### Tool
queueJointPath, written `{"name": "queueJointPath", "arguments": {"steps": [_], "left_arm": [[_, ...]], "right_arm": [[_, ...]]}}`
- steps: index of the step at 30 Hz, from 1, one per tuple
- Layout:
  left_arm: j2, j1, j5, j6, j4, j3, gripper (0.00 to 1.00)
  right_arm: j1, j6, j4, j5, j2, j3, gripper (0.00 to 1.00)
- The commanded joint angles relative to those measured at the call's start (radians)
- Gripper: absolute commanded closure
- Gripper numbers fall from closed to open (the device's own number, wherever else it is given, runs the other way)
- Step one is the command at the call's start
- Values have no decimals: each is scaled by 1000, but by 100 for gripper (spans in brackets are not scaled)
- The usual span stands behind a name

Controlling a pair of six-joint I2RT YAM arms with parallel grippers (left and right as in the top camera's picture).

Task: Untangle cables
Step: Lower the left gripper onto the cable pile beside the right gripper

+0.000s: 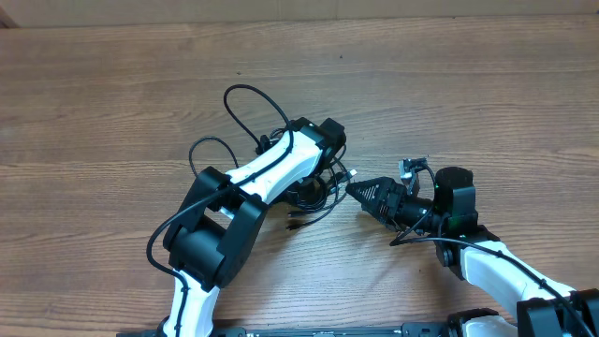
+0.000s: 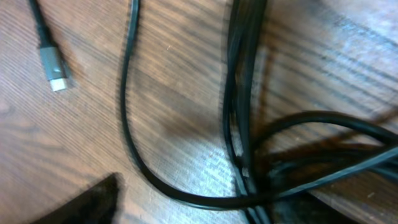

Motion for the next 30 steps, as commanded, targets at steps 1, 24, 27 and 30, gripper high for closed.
{"name": "queueJointPath", "arguments": {"steps": [1, 24, 27, 30], "left_arm": [[-20, 4, -31, -14, 21, -24, 37], [-20, 6, -11, -13, 115, -95, 93], [-20, 6, -11, -13, 115, -95, 95], [-20, 6, -11, -13, 115, -95, 96]], "right_arm": [[-3, -10, 3, -5, -5, 3, 0], [-3, -10, 3, -5, -5, 3, 0], [-3, -10, 3, -5, -5, 3, 0], [-3, -10, 3, -5, -5, 3, 0]]}}
